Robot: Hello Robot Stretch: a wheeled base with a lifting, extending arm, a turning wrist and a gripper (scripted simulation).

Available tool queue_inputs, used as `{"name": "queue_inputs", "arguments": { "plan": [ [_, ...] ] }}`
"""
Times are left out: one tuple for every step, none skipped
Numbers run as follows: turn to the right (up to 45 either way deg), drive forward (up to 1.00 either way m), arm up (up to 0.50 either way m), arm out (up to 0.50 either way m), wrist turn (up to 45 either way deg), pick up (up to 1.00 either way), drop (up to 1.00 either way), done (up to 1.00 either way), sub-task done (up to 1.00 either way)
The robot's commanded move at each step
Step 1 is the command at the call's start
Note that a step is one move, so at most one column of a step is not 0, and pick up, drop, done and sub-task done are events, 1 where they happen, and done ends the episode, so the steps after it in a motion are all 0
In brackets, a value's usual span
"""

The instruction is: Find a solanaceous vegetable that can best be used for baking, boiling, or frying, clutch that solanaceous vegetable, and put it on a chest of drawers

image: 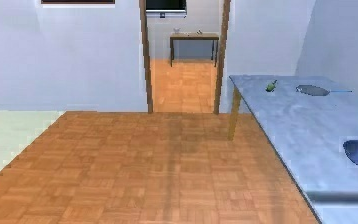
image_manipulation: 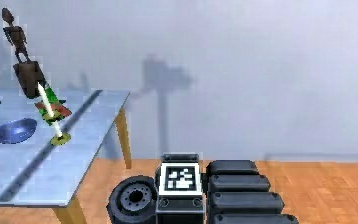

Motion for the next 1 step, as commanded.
{"name": "queue_inputs", "arguments": {
  "plan": [
    [0.0,1.00,0.00,0.00,0.0,0.00,0.00,0.00,0.00]
  ]
}}
